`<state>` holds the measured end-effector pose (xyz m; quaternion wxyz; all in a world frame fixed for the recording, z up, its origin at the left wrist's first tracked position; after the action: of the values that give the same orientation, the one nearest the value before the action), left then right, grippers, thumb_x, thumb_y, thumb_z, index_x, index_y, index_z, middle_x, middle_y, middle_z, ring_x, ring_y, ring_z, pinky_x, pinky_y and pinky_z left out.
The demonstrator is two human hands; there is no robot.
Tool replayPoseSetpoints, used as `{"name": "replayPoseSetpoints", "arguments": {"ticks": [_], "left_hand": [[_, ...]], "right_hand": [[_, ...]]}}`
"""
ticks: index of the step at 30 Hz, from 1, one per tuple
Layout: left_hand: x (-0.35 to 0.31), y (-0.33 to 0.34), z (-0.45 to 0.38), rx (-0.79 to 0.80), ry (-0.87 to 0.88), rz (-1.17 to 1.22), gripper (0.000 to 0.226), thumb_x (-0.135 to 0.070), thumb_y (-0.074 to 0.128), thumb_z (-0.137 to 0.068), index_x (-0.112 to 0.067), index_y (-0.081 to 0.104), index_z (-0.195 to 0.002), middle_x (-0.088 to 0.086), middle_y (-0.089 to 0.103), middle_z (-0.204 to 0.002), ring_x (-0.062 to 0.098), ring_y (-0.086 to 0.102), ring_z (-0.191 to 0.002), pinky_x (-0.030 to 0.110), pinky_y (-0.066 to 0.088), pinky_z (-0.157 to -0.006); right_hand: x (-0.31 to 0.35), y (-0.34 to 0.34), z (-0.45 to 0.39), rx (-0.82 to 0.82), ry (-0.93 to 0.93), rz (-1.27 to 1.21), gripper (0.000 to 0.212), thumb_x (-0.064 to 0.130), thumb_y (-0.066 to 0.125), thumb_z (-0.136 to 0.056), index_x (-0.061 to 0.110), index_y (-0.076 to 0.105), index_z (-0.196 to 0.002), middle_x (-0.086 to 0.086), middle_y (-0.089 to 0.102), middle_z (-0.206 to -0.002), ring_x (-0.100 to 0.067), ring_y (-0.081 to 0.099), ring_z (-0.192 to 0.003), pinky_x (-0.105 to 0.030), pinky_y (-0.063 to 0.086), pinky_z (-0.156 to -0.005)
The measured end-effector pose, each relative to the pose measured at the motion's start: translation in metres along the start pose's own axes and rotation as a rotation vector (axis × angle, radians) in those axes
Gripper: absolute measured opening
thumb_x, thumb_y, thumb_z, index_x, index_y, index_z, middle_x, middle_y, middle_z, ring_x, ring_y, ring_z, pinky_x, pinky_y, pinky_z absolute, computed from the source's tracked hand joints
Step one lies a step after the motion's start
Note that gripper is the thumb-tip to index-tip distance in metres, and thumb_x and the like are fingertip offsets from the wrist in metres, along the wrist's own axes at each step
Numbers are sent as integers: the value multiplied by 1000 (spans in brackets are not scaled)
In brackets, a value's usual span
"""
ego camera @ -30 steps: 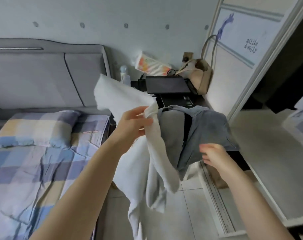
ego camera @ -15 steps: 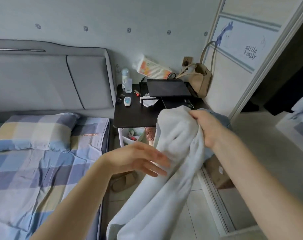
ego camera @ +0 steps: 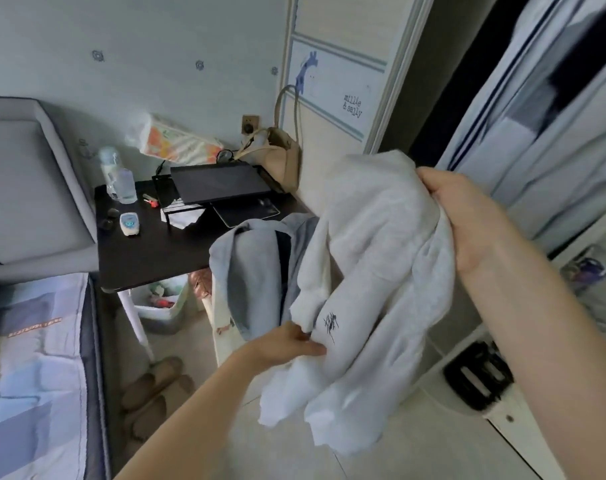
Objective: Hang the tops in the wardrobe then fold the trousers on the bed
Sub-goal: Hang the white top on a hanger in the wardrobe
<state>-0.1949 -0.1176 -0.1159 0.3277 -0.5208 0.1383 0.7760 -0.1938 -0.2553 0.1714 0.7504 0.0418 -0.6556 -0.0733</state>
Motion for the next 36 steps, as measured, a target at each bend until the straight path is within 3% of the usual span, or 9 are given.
{"name": "replayPoseSetpoints", "arguments": {"ticks": [7,10,13,16,23,26,30,33,36], "left_hand": [[-36,54,-30,185,36,11,54,-8,56,-53,2,68,-105,15,71,-110,31,66,-106,36,53,-92],[-48,44,-30,-8,51,38,20,-13,54,-49,-5,59,-66,-3,58,-62,15,55,-61,18,43,-56],[-71,10,-31,-237,154,60,9,-14,56,-48,-13,48,-52,-4,42,-50,10,36,-48,16,28,-42],[-105,-12,-24,-295,301,175,12,-4,57,-48,-13,49,-48,-3,40,-51,10,35,-51,18,29,-48],[-195,1,2,-241,676,69,45,8,47,-55,-29,22,-54,-10,21,-57,5,17,-51,17,17,-46],[-221,8,6,-242,731,60,43,9,43,-53,-29,22,-54,-6,19,-58,6,15,-53,19,14,-48],[-237,26,8,-233,805,-149,50,20,44,-58,-24,22,-60,-5,22,-61,5,18,-57,21,15,-52],[-240,20,9,-268,839,-209,60,30,45,-62,-24,20,-60,-11,23,-60,1,18,-56,14,18,-53],[-247,19,12,-270,869,-279,46,17,42,-58,-23,18,-61,-13,24,-58,1,18,-56,14,17,-53]], "right_hand": [[36,-78,15,-189,-118,-18,27,6,52,-80,16,61,-56,0,54,-54,-13,58,-52,-22,50,-56],[46,-120,17,-396,-259,239,16,7,50,-72,17,57,-62,4,48,-50,-11,49,-49,-18,38,-50],[22,-168,10,-478,-102,516,13,13,52,-77,12,63,-84,-5,57,-67,-18,56,-64,-24,39,-57],[-28,-195,1,-403,177,868,21,17,52,-85,7,61,-101,-14,59,-84,-25,57,-77,-30,39,-65],[-107,-187,-3,110,487,1492,35,38,44,-96,15,50,-71,-3,54,-77,-21,55,-75,-26,44,-60],[-103,-155,-32,4,298,881,59,62,37,-93,12,61,-112,-6,64,-109,-21,59,-99,-32,46,-92],[-168,-101,-44,263,733,138,73,78,34,-83,9,58,-84,-8,64,-76,-21,60,-66,-28,47,-63],[-192,-85,-51,391,760,38,42,57,57,-82,16,66,-80,-4,64,-83,-19,62,-68,-28,51,-68],[-182,-92,-76,226,623,-66,17,20,62,-84,15,60,-68,-1,55,-62,-14,54,-49,-22,48,-57]]}}
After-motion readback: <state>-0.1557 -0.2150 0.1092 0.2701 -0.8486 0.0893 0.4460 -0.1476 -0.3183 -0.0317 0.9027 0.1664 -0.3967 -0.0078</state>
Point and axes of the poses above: each hand's wrist, its own z-axis away from the middle knuckle, its own y-axis out of the palm, x = y × z, the point moved 7 cm from there along -z, towards the middle knuckle
